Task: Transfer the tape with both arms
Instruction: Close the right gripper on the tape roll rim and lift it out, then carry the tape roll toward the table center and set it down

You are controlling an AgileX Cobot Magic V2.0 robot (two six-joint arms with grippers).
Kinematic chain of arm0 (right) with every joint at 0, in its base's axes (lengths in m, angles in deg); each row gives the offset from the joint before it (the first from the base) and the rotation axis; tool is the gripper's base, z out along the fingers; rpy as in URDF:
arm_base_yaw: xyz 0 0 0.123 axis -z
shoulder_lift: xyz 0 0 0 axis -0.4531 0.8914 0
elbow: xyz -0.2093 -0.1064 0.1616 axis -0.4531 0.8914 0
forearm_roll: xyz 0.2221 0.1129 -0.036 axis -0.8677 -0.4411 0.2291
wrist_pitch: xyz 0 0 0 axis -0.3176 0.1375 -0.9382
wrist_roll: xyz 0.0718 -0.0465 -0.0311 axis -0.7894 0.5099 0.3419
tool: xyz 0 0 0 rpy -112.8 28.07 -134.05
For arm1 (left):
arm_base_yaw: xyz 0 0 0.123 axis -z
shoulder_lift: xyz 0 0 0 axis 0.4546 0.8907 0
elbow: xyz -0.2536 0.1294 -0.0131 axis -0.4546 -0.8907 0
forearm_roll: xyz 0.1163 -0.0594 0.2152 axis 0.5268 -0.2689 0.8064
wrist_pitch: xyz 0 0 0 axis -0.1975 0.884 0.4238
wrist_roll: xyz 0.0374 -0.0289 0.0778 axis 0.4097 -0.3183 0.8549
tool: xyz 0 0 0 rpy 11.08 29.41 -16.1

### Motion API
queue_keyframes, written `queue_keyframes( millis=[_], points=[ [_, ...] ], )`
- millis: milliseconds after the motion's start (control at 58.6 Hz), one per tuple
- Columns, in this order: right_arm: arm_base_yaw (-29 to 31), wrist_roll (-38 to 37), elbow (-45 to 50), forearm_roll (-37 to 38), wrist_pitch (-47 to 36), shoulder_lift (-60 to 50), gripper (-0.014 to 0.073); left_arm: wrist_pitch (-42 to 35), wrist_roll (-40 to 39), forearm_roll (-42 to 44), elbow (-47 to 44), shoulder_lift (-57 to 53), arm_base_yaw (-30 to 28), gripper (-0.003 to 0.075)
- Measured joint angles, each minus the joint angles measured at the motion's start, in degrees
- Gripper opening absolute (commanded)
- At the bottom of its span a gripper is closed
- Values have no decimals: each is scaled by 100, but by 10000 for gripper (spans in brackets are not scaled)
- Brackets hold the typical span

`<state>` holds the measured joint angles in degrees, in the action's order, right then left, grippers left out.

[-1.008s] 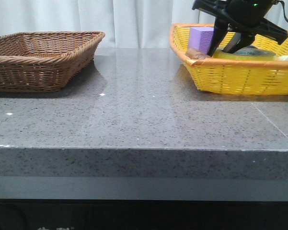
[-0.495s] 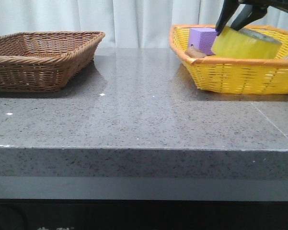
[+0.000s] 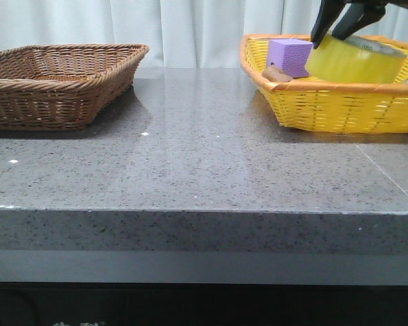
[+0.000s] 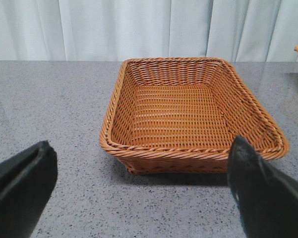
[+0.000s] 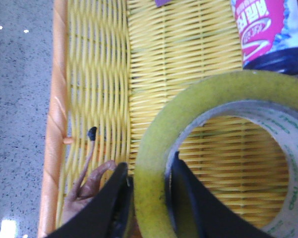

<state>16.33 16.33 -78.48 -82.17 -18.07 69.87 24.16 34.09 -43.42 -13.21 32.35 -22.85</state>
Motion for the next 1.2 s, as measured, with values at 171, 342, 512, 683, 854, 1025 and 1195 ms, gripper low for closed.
queue_keyframes(
  millis=[171, 342, 512, 683, 854, 1025, 1195],
  points=[
    [0, 260, 0, 0, 0, -403, -29, 0, 0, 0, 0, 0, 0, 689],
    [-148, 696, 0, 39, 0, -920, -29, 0, 0, 0, 0, 0, 0, 689],
    [-819, 1181, 97, 49, -55, -1408, -29, 0, 0, 0, 0, 0, 0, 689],
    [-1893, 1398, 425, 49, -296, -1675, -29, 0, 0, 0, 0, 0, 0, 689],
    [-2751, 1441, 752, 25, -374, -1662, -29, 0, 0, 0, 0, 0, 0, 689],
    [-3269, 1450, 1102, 25, -471, -1295, -29, 0, 0, 0, 0, 0, 0, 689],
    [-3461, 1479, 1190, 25, -513, -652, -29, 0, 0, 0, 0, 0, 0, 689]
  ],
)
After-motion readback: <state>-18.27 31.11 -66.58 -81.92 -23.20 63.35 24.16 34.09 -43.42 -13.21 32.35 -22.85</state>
